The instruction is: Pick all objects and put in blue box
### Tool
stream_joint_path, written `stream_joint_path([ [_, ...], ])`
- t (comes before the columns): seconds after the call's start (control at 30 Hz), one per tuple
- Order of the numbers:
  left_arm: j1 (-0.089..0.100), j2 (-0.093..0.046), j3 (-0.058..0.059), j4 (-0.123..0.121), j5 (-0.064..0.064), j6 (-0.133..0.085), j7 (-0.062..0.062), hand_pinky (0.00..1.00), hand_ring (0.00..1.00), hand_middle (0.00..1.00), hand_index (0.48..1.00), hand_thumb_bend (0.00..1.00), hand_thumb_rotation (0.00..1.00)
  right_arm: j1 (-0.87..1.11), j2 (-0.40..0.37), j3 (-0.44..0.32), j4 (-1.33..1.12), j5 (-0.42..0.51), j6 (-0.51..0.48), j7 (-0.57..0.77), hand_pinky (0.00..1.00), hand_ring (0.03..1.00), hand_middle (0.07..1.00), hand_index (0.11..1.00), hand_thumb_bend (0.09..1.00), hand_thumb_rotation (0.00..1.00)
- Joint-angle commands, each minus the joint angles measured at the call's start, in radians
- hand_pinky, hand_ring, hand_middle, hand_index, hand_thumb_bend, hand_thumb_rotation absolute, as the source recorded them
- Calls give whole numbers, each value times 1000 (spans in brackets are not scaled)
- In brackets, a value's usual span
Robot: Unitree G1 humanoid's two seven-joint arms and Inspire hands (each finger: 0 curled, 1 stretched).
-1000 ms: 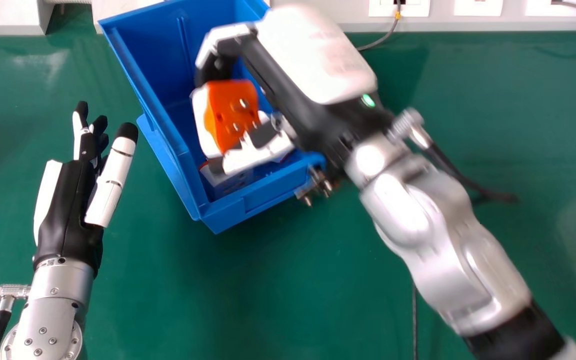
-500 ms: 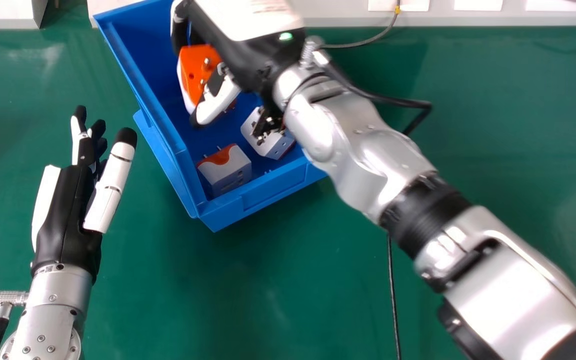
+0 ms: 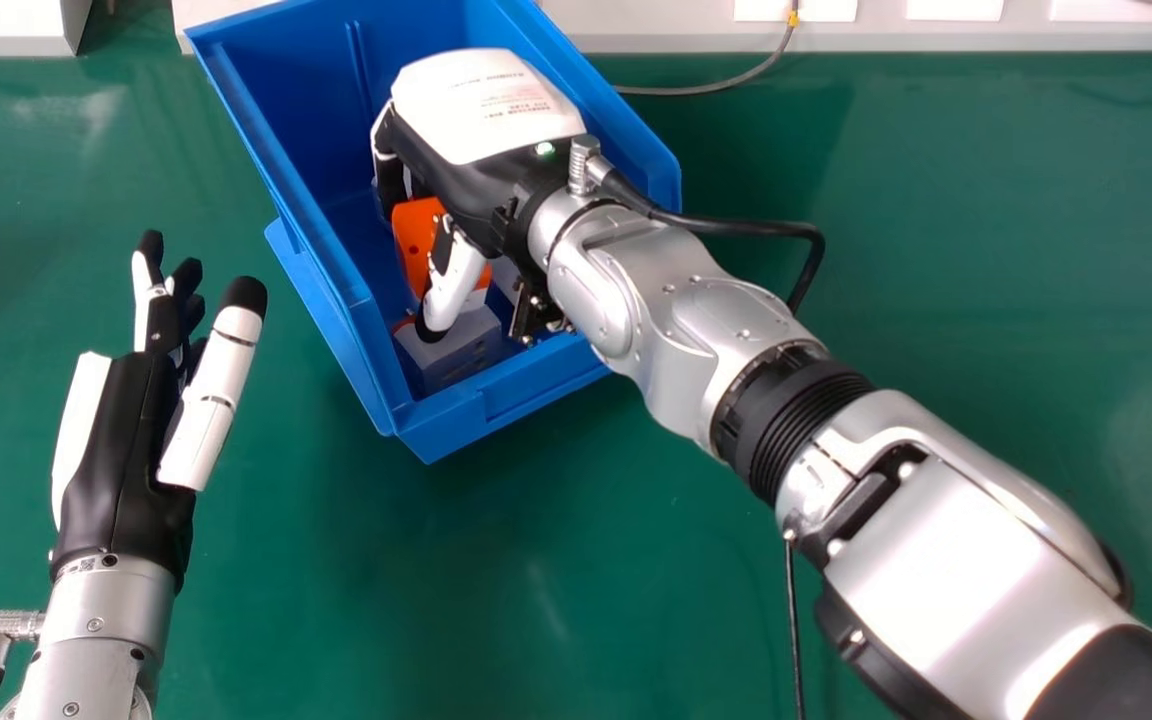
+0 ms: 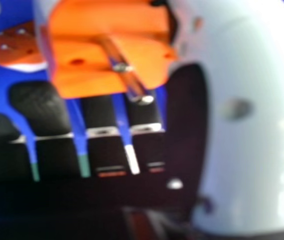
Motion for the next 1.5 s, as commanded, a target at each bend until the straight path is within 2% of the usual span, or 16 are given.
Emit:
stream_joint_path([
  [0.0,10,1,0,-25,4,-27,0,971,997,1000,988,548,891,-33,1,6,-3,8,-1,-26,102,160,357,483,519,86],
  [0.2,19,3,-2,-31,5,-30,-2,970,997,1000,985,565,892,-33,-8,15,4,10,11,-26,113,176,368,484,517,35],
  [0.33,26,3,-5,-46,9,-24,-3,969,997,1000,982,564,893,-28,-11,29,-4,3,14,-32,187,253,394,490,518,17],
  [0.4,28,2,-6,-53,10,-18,-2,969,997,1000,982,564,893,-24,-15,39,-3,1,9,-33,187,253,394,490,518,17],
  [0.43,28,2,-6,-56,10,-16,-2,969,997,1000,981,563,894,-23,-16,42,-2,2,6,-33,247,318,445,491,515,42],
  [0.47,29,1,-6,-58,10,-13,-3,969,997,1000,981,563,894,-20,-18,45,-2,2,2,-33,247,318,445,491,515,42],
  [0.5,29,1,-6,-59,10,-12,-3,969,997,1000,980,565,895,-19,-19,47,-2,3,-1,-33,339,425,534,560,530,81],
  [0.53,28,0,-7,-61,11,-11,-3,969,997,1000,980,565,895,-17,-22,49,-2,3,-5,-34,339,425,534,560,530,81],
  [0.57,27,-2,-8,-63,11,-9,-2,969,998,1000,978,568,896,-15,-26,53,-2,1,-9,-32,488,593,676,674,557,156],
  [0.63,24,-4,-10,-62,11,-8,0,969,999,1000,977,571,897,-17,-30,58,2,2,-9,-22,601,711,777,756,579,215],
  [0.8,25,-8,-11,-67,9,-4,2,970,1000,1000,977,571,899,-18,-34,73,-1,-1,10,-13,825,907,941,897,620,313],
  [0.87,23,-8,-11,-66,10,-2,3,971,999,1000,977,570,899,-19,-35,79,-2,-2,17,-11,875,946,970,925,630,333],
  [1.07,20,-8,-12,-67,11,1,4,971,998,1000,977,567,900,-17,-37,89,-5,-2,27,-5,947,990,997,959,642,361],
  [1.2,13,-6,-9,-53,7,-6,1,971,998,1000,977,566,901,-14,-40,92,-7,1,29,-10,960,995,1000,962,644,367],
  [1.47,4,-5,-12,-41,12,-12,1,974,998,1000,977,556,901,-5,-50,81,-14,17,33,-21,960,998,1000,958,630,358],
])
